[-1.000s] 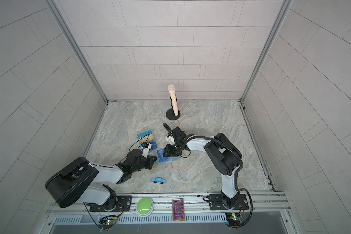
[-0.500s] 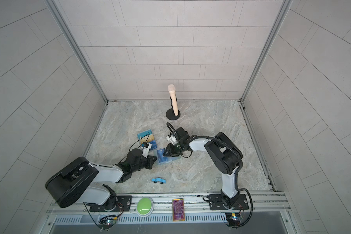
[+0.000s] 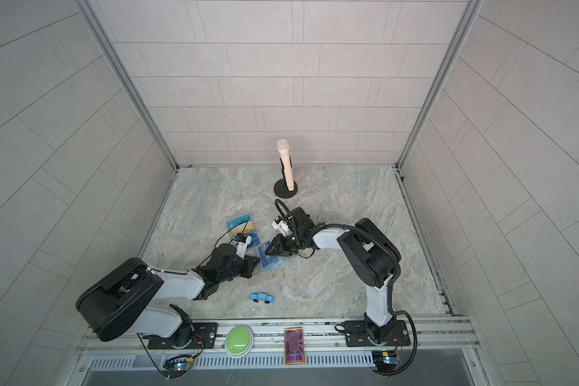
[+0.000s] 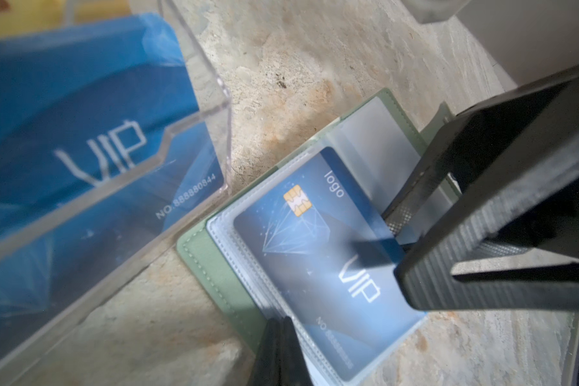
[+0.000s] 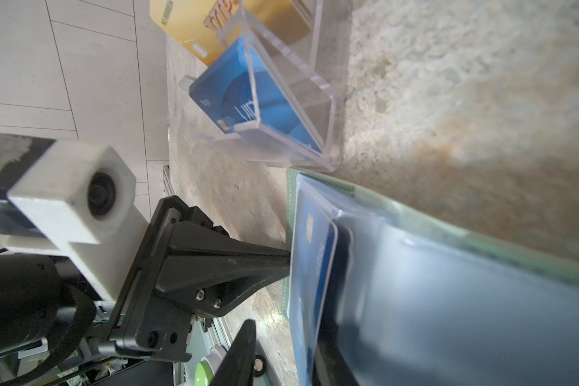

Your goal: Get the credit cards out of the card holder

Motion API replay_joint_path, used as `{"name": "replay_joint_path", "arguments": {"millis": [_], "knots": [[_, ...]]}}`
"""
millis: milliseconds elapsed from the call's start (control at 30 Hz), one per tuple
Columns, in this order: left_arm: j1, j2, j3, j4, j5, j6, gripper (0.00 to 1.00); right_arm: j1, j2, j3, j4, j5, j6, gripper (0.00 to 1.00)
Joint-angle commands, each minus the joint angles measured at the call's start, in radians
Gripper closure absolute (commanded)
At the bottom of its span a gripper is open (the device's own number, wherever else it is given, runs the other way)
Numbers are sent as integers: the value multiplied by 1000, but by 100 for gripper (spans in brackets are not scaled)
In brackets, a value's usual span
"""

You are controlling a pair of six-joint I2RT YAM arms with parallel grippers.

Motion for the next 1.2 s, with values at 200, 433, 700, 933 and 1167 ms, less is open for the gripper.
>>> {"name": "replay_joint_path", "arguments": {"millis": [200,433,700,933,1167], "knots": [[-4,40,-1,-136,-24,21,100,13,64,-5,77,-60,29,71],[-4,39,0,-138,-21,20,100,25,91,2,89,-62,32,71],[-4,36,2,-145,-21,19,100,23,80,-45,244,-91,100,71],[-4,27,7,-160,-21,21,100,14,13,-91,287,-61,78,74],[-5,22,17,-178,-19,25,100,-3,-41,-129,353,-56,84,74]]}}
